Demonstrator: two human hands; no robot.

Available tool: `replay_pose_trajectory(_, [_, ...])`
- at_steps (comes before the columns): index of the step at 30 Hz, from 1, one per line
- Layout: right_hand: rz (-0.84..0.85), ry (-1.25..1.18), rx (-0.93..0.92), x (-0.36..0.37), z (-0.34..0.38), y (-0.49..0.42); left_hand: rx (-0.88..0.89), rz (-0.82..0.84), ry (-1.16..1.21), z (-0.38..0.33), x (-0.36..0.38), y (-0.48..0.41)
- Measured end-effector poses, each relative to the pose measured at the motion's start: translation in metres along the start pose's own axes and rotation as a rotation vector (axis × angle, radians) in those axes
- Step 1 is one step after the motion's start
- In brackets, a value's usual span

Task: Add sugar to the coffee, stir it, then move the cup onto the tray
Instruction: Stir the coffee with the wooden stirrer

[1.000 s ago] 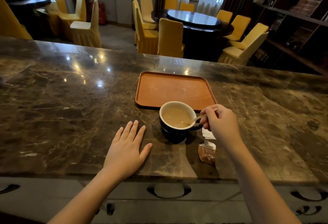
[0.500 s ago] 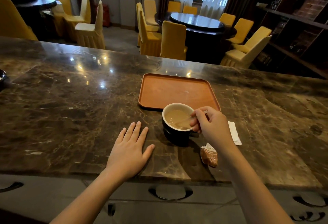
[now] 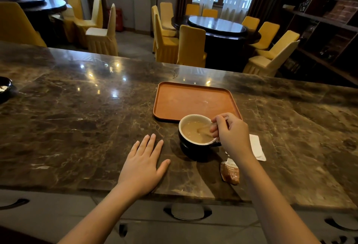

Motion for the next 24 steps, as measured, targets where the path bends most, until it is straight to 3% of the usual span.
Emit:
replay_pose_trajectory(7, [0.105, -0.031, 0.072, -0.010, -0.008, 0.003, 0.000, 0.001, -0.005, 0.001, -0.001, 0.000])
replay_pose_trajectory(17, [-0.074, 0.072, -0.010, -0.017, -0.005, -0.007, 0.003, 0.009, 0.014, 0.001, -0.002, 0.000])
replay_pose_trajectory(24, [-0.040, -0.014, 0.006, -0.002, -0.007, -0.005, -0.008, 0.016, 0.021, 0.001, 0.000, -0.001])
Point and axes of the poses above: each hand's wrist, its own y-axis away from the middle knuckle, its own x-axis out of the palm, z = x × y, the point moved 4 cm from there along -y, towards the middle knuckle, and after that the axes turned 7 degrees about -z, right-handed, at the moved point
